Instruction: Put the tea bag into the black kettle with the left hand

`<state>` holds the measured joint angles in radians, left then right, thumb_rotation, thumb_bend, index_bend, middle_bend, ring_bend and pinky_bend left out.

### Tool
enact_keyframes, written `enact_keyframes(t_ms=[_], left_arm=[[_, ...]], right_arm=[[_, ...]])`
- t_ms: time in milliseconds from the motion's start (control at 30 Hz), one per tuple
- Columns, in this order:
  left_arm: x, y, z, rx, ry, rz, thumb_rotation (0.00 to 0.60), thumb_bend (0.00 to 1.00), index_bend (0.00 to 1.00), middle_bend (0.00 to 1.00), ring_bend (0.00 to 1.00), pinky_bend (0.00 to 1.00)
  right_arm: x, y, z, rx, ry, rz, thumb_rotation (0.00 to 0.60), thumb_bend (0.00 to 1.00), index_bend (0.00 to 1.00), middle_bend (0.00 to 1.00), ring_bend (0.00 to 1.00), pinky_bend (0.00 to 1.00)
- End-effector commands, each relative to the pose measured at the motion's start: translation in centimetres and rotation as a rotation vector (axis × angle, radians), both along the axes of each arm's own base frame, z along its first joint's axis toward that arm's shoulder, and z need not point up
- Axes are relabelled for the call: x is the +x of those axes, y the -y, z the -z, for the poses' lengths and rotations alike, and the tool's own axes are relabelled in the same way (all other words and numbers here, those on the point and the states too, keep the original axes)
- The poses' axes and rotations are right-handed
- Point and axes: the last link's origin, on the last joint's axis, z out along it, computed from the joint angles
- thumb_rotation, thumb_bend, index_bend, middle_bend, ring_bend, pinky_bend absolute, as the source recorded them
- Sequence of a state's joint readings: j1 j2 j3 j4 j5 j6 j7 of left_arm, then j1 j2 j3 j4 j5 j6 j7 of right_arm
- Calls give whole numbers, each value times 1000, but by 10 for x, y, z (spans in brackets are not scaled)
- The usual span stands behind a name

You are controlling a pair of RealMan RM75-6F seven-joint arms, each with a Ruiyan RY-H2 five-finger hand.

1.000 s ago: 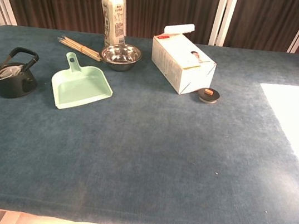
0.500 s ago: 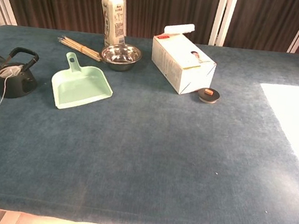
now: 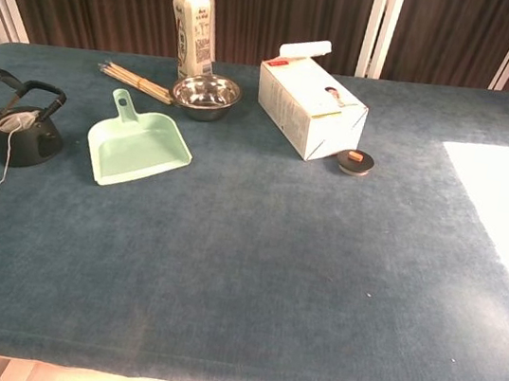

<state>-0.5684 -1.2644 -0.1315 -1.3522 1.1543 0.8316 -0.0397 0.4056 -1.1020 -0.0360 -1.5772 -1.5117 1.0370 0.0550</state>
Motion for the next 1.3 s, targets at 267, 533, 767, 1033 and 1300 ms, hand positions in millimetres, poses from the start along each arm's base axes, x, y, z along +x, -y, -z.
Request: enact_keyframes(t_ms=[267, 533, 767, 1033, 1300], left_arm=[[-7, -13, 8, -24, -79, -31, 600, 649, 190, 1000, 1000, 1000], [-18, -13, 14, -44, -109, -66, 600, 648, 215, 1000, 1000, 1000], [-28, -13, 22, -78, -135, -99, 600, 648, 240, 1000, 1000, 1000], [-21, -13, 21, -43, -99, -56, 600, 596, 248, 999, 1000, 1000], [22, 6, -32, 183, 167, 172, 600, 366, 80, 987, 1000, 1000]], right_arm=[[1, 0, 3, 14, 5, -3, 600, 359, 0, 0, 0, 0], [0, 0, 4, 21, 7, 2, 600, 359, 0, 0, 0, 0], [-2, 0, 2, 19, 8, 6, 600, 359, 0, 0, 0, 0], [-2, 0, 3, 19, 7, 9, 600, 360, 0, 0, 0, 0], [1, -2, 2, 15, 10, 3, 600, 360, 0, 0, 0, 0]])
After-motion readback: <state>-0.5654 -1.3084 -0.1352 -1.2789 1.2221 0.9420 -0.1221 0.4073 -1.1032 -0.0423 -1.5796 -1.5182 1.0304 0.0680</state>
